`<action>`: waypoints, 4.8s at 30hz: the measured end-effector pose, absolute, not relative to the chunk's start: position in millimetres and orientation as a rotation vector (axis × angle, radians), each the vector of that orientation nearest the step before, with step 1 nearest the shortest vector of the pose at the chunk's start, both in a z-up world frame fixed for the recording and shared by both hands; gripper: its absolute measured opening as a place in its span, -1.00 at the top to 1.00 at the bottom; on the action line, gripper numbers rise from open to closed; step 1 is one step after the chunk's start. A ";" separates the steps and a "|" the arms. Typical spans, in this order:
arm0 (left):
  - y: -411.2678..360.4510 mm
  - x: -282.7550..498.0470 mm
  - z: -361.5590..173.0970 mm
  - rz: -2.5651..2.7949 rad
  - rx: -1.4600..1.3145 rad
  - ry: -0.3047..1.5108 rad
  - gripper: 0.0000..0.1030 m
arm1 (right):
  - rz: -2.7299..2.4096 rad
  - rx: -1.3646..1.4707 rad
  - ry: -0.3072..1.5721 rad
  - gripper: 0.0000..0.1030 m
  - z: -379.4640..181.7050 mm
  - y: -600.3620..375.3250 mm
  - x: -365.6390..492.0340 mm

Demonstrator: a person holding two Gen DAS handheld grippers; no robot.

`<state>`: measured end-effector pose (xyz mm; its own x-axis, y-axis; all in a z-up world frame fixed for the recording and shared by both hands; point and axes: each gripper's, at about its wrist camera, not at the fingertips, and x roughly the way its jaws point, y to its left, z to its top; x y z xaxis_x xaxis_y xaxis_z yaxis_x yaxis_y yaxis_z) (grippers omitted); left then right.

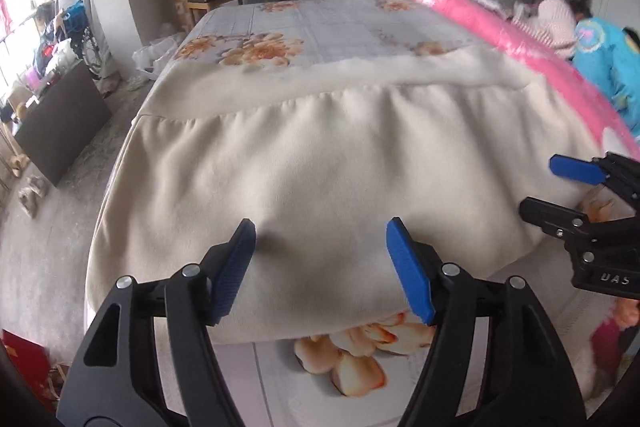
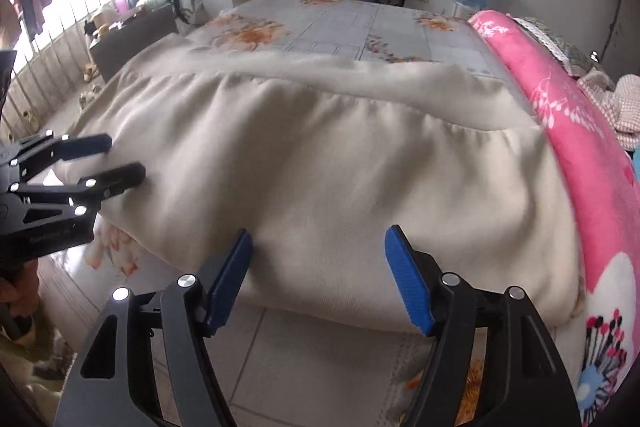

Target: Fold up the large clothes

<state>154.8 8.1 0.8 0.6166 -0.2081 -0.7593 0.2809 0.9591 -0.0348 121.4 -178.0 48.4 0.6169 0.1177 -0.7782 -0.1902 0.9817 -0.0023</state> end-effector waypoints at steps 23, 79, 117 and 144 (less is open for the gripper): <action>60.0 123.2 1.5 -0.144 -0.049 0.828 -0.70 | 0.046 0.031 0.852 -0.53 40.8 -248.4 75.5; -26.3 43.7 58.0 0.046 0.043 0.844 -0.84 | -0.119 0.017 0.730 -0.88 113.6 -231.2 -2.9; -30.7 49.0 50.6 0.005 0.009 0.913 -0.84 | -0.056 0.031 0.844 -0.88 95.0 -211.9 14.5; -25.5 46.7 50.2 -0.001 0.013 0.924 -0.84 | -0.063 0.024 0.840 -0.88 101.7 -206.5 15.0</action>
<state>46.7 -25.5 50.2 0.6030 0.0052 -0.7977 0.0060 0.9999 0.0110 15.0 -206.5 101.7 0.6660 -0.0464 -0.7445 0.0650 0.9979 -0.0040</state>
